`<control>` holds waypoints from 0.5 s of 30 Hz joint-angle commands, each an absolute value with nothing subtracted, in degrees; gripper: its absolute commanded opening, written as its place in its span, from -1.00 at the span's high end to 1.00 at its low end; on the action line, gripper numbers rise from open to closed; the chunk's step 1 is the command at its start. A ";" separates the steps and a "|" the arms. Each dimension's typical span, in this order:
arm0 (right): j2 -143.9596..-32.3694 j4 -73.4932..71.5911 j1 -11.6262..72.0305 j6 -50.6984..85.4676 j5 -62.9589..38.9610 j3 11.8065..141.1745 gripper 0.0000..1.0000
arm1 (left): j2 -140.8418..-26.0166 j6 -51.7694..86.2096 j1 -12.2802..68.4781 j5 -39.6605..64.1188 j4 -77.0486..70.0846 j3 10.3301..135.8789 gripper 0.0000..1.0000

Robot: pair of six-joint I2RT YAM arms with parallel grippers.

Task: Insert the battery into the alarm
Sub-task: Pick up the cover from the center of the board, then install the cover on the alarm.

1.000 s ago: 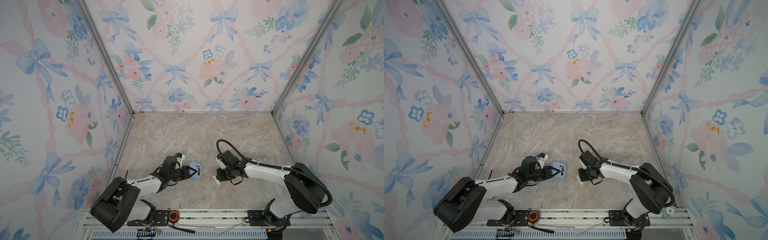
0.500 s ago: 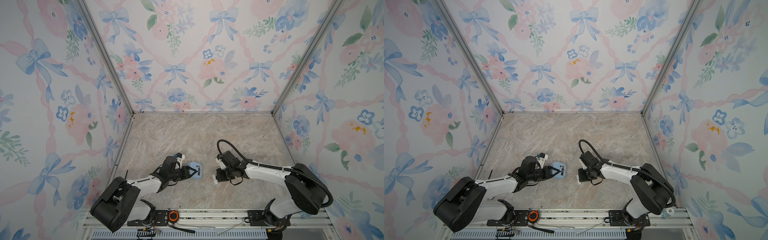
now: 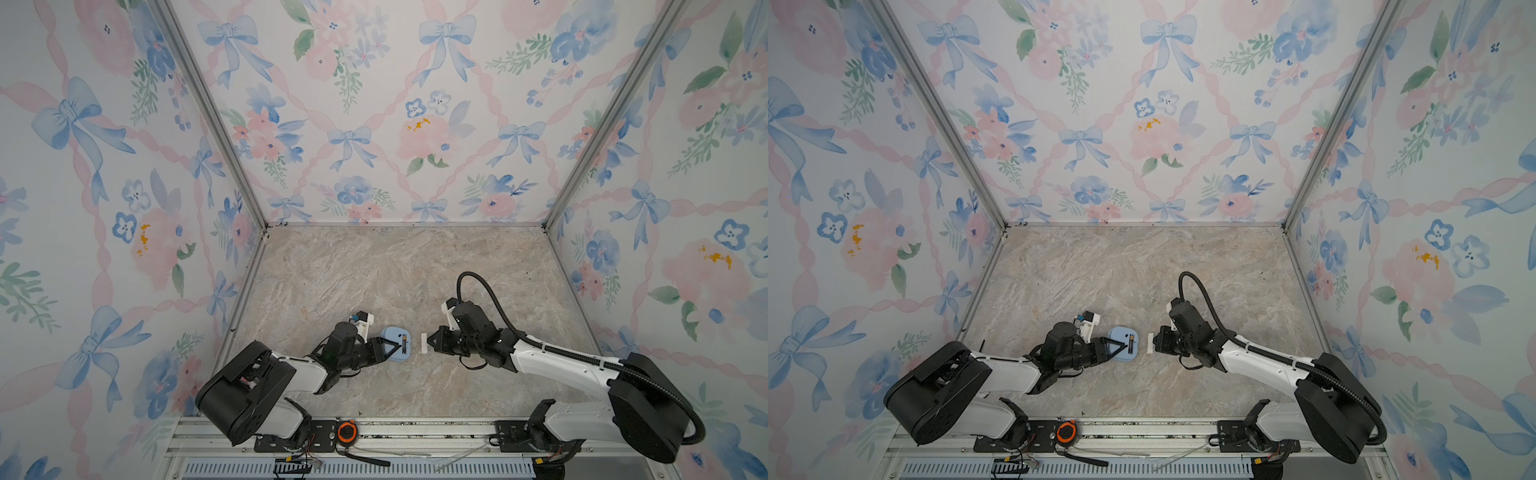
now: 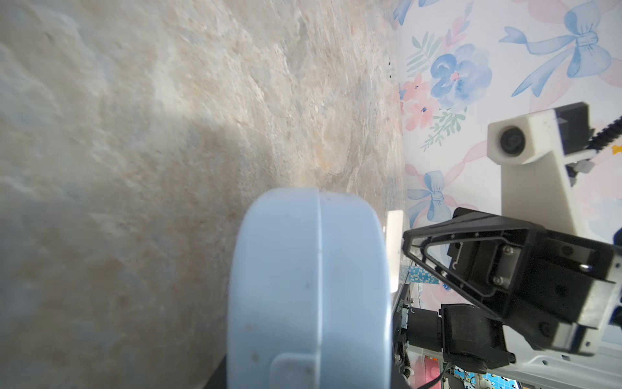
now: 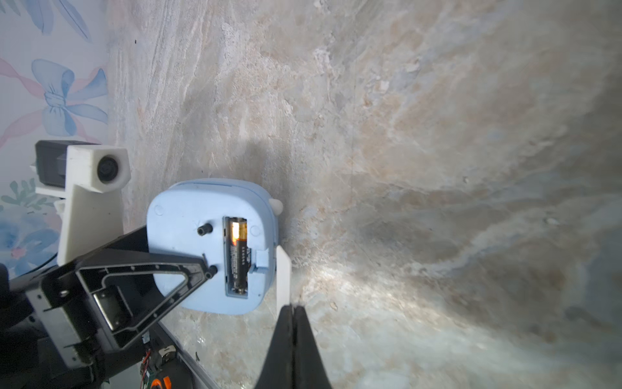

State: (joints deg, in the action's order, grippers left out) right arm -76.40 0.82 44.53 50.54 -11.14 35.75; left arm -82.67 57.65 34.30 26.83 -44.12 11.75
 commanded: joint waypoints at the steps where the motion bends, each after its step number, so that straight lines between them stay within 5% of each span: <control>1: -80.29 -3.78 46.11 53.92 -10.31 38.73 1.00 | -87.12 57.48 34.63 22.37 -33.29 9.82 1.00; 15: -86.23 -10.80 46.89 56.72 -15.15 40.34 1.00 | -87.58 57.33 34.63 22.39 -33.29 9.98 1.00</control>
State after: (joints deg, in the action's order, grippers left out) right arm -85.03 -8.43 46.30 55.51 -13.58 38.89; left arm -84.60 58.85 34.37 26.96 -46.06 12.29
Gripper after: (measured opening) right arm 0.047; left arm 0.414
